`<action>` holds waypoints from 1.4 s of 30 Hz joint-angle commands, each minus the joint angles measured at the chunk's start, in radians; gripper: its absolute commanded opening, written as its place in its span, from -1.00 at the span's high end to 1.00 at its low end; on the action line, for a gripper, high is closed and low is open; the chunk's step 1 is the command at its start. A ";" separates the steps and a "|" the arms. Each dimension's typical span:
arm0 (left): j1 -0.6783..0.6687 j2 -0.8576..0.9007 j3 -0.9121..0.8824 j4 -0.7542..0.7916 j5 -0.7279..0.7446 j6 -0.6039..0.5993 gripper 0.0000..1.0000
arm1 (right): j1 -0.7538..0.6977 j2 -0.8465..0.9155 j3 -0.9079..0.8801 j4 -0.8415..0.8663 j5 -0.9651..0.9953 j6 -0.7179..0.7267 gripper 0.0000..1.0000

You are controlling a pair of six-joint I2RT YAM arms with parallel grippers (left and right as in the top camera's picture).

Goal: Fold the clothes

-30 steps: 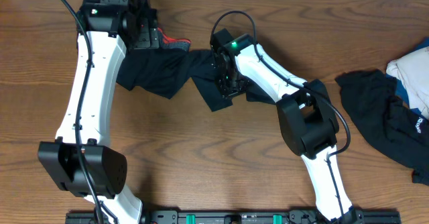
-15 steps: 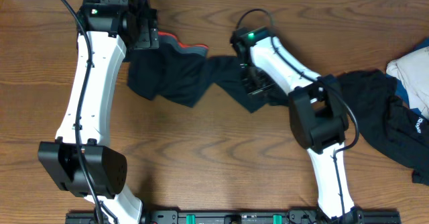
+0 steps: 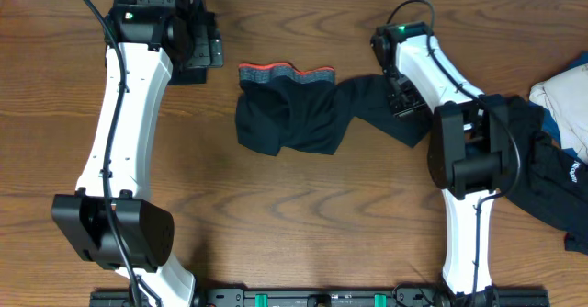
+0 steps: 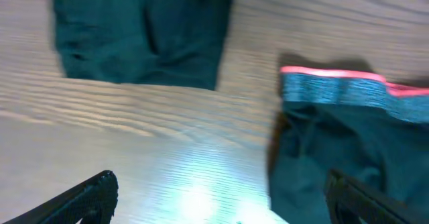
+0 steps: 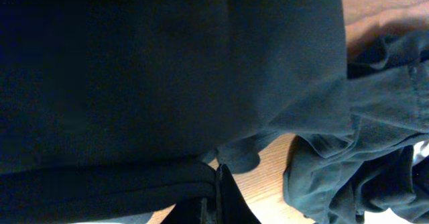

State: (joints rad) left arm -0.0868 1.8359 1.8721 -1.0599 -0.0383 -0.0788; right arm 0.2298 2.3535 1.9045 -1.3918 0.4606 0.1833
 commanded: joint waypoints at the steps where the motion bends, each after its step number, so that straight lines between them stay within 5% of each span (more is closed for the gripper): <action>1: 0.005 0.050 -0.003 -0.006 0.191 0.000 -0.96 | -0.002 -0.001 0.013 0.018 -0.023 0.020 0.97; 9: 0.005 0.199 -0.003 -0.005 0.371 -0.002 -0.96 | 0.002 -0.001 0.013 0.046 -0.062 0.017 0.74; 12: 0.005 0.246 -0.003 0.016 0.389 -0.002 -0.96 | 0.002 -0.001 0.013 0.046 -0.079 0.018 0.34; 42: 0.005 0.523 -0.003 0.361 0.451 -0.032 -0.96 | 0.007 -0.001 0.013 0.076 -0.181 -0.012 0.41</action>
State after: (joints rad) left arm -0.0868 2.3344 1.8721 -0.7017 0.3981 -0.0982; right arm 0.2302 2.3535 1.9045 -1.3182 0.2832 0.1780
